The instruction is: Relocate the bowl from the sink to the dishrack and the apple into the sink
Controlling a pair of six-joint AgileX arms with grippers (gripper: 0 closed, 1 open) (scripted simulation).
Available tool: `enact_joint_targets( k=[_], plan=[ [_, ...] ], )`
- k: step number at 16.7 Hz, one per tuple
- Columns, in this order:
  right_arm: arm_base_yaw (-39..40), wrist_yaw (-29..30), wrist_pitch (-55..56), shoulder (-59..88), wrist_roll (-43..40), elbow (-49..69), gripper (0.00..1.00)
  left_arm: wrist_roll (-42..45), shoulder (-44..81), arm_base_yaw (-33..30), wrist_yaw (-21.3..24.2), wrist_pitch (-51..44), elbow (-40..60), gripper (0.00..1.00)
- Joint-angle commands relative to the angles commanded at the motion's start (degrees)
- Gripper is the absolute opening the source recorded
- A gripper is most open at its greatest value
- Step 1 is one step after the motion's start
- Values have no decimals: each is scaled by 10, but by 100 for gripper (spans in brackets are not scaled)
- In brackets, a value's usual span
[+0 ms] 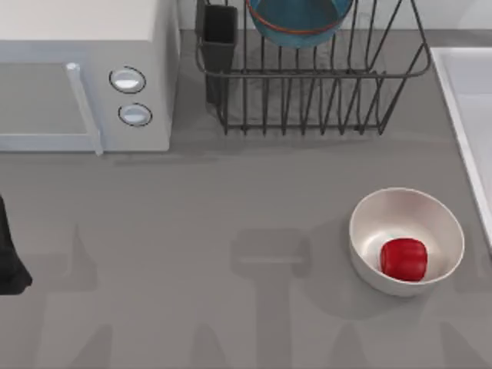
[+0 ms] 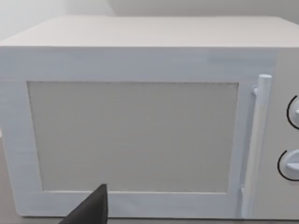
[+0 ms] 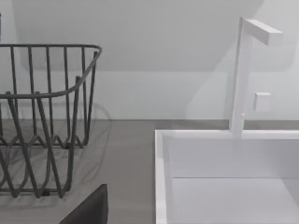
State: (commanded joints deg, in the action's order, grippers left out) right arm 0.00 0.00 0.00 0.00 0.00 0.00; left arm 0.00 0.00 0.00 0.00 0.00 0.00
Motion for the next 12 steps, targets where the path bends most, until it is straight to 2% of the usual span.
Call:
enact_joint_targets(
  k=[8, 12],
  plan=[
    [0, 0, 0, 0, 0, 0, 100, 0, 0, 0, 0, 0, 0, 100],
    [19, 1, -47, 61, 20, 59, 100, 0, 0, 0, 0, 0, 0, 100]
  ],
)
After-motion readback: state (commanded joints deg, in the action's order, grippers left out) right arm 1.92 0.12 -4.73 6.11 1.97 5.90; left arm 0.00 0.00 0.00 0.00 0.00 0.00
